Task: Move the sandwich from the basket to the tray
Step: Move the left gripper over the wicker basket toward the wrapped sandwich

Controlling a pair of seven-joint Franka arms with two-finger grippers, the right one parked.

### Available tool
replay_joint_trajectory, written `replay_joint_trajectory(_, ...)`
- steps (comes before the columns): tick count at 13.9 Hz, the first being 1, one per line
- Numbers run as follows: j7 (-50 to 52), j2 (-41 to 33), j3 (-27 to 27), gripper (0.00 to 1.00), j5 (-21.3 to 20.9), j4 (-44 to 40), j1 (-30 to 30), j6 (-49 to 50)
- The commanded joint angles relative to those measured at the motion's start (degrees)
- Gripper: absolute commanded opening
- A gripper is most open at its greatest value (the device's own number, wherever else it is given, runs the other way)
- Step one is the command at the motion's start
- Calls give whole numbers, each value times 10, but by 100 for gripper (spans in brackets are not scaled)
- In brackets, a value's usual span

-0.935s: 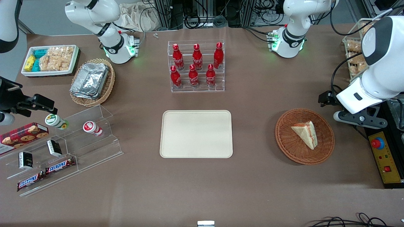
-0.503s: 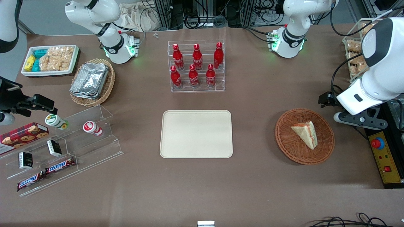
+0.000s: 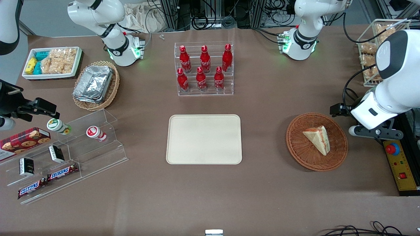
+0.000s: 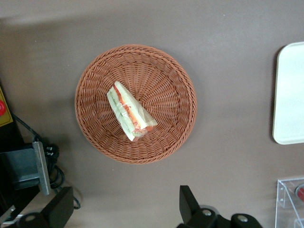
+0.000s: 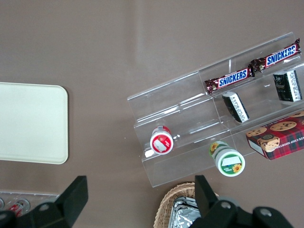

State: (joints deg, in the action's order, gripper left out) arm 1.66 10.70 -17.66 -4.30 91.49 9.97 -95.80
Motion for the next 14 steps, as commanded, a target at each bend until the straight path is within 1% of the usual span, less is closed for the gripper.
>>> replay_joint_trajectory(1, 53, -6, 3, 100, -4, 35, 2, -23)
replay_joint_trajectory(2, 75, -6, 7, 100, -5, 48, 3, -28)
replay_joint_trajectory(4, 81, -5, 10, 100, -9, 63, 4, -45)
replay_joint_trajectory(6, 82, -6, 10, 100, -9, 95, 20, -86)
replay_joint_trajectory(8, 86, -5, 10, 100, -7, 132, 22, -134)
replay_joint_trajectory(11, 105, 9, 10, 100, -8, 140, 30, -146)
replay_joint_trajectory(12, 120, 13, 10, 100, -7, 143, 30, -150)
replay_joint_trajectory(14, 200, 30, 10, 100, -9, 152, 30, -178)
